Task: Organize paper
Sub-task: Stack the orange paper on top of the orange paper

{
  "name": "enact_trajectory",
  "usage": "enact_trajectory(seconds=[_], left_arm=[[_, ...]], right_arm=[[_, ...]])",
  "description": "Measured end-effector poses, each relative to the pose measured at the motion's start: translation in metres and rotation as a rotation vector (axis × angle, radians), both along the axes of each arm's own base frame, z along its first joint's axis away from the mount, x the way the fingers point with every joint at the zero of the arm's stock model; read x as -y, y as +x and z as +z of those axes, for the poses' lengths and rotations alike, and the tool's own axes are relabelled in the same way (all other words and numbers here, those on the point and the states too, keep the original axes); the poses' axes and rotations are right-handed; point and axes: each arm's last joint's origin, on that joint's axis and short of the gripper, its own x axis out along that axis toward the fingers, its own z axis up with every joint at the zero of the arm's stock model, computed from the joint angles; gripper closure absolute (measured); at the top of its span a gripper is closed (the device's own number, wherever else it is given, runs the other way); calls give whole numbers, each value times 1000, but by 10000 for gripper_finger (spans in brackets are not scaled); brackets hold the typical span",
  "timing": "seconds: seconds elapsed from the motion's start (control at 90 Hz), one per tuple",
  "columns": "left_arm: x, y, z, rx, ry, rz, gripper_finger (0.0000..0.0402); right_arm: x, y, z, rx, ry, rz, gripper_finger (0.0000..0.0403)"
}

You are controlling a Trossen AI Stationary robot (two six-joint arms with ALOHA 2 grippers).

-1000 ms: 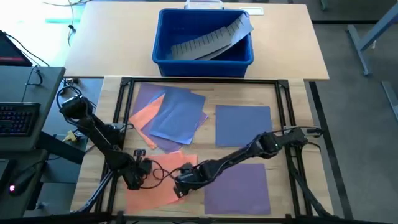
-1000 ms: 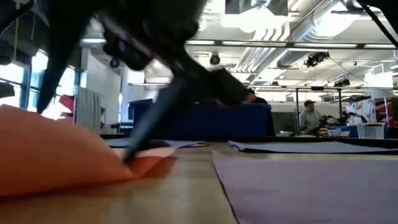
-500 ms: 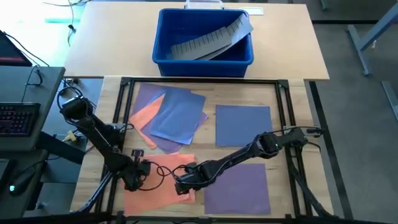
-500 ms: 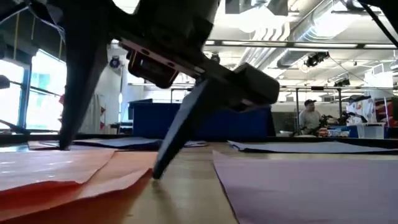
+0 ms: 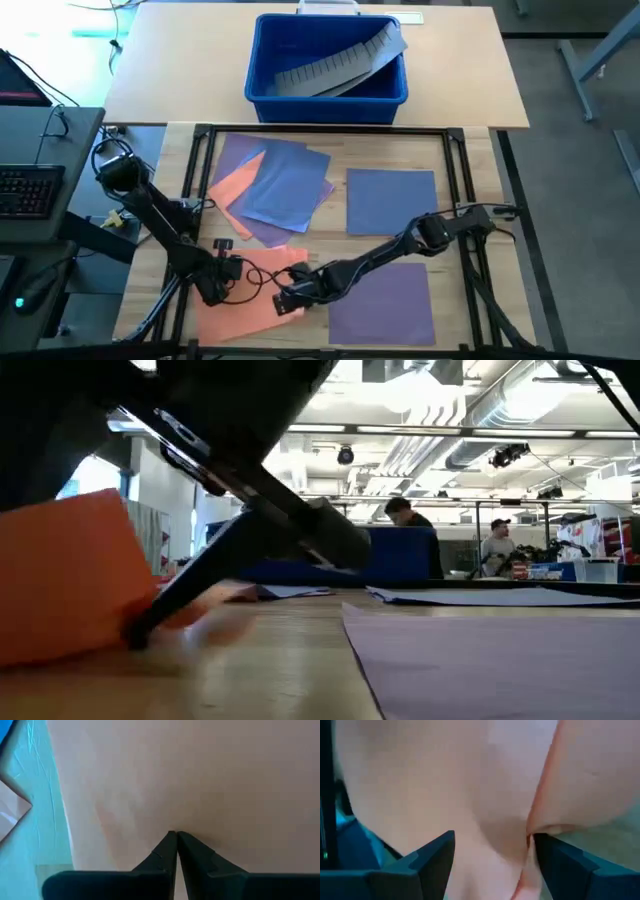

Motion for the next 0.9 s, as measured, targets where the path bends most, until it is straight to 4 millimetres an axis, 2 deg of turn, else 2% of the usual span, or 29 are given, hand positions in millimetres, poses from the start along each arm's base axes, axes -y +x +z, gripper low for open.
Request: enact_trajectory(seconds=[0.067,0.189,0.322,0.433,0.544,0.656,0.9], left_arm=[[0,0,0,6,-1,1,402],[0,1,0,20,7,-9,402],[0,2,0,44,32,-34,402],[-2,2,-1,80,68,-28,402],[-3,4,0,131,114,-17,402],[-5,6,0,185,155,-1,402],[-5,6,1,192,175,-6,402]], right_arm=[[2,-3,-1,-42,0,-32,150],[0,1,2,19,-12,61,151],[5,-5,-1,-91,36,-43,151],[4,-3,0,-45,-3,65,151],[8,-5,-2,-116,30,32,151],[7,-2,0,-47,-26,163,151],[15,-3,-2,-99,-32,116,151]])
